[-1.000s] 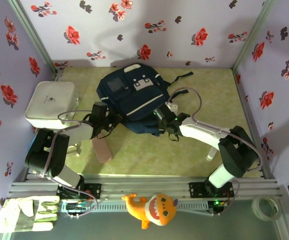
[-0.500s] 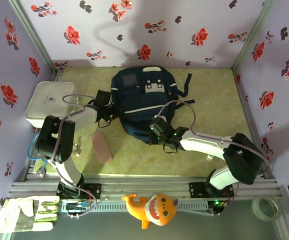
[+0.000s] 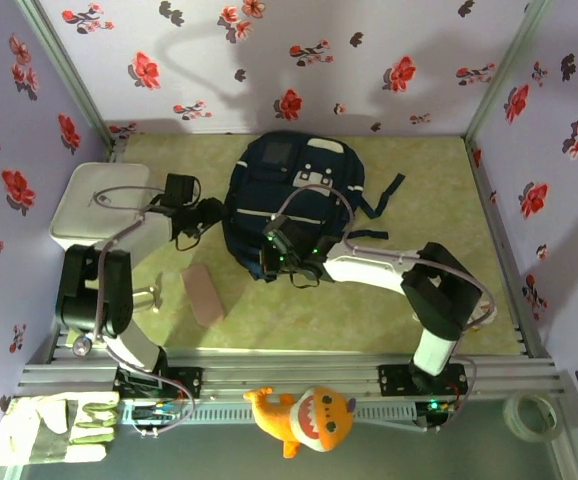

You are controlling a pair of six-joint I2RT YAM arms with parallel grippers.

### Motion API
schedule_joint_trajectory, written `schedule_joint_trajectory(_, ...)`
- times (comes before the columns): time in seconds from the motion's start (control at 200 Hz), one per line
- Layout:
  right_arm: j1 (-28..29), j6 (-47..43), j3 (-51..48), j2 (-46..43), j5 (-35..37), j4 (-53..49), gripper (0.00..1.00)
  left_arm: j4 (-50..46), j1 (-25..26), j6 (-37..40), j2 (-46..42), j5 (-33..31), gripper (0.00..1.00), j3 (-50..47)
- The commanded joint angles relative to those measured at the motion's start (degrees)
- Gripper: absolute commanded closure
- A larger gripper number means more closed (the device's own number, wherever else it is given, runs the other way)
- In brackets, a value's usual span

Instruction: Pack the student bag

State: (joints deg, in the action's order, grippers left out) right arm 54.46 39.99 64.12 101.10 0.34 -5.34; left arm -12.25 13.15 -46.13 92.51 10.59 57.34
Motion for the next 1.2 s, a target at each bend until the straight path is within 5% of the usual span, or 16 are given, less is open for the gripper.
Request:
schedule_joint_trajectory(0.0, 0.62, -1.49, 3.56, 2.29, -2.39, 2.97, 1.00, -4.59, 0.43, 0.45, -2.53, 2.68, 0.40, -2.08)
schedule_joint_trajectory(0.245, 0.61, -1.45, 4.53, 3.93, -3.41, 3.16, 1.00, -4.97, 2.57, 0.37, 1.20, 5.85, 0.40, -1.16)
schedule_joint_trajectory(0.395, 0.65, -0.99, 3.58, 3.59, -2.98, 3.13, 1.00, -6.03, 3.30, 0.61, 3.26, 0.65, 0.42, 0.90)
schedule_joint_trajectory(0.6, 0.68, -0.83, 3.33, 3.37, -0.97, 0.73, 1.00, -5.62, 3.91, 1.28, 6.19, -1.63, 0.60, 2.25)
schedule_joint_trajectory(0.82, 0.66, -1.41, 0.03, 0.02, 7.08, -5.26, 1.00, -8.59, 3.87, 5.61, 8.39, -8.90, 0.87, 3.30)
schedule_joint_trajectory(1.195, -0.04, 1.24, -8.17, -9.21, 26.77, -18.02, 1.00, -8.85, 3.62, 7.62, 10.78, -11.46, 0.92, 3.56)
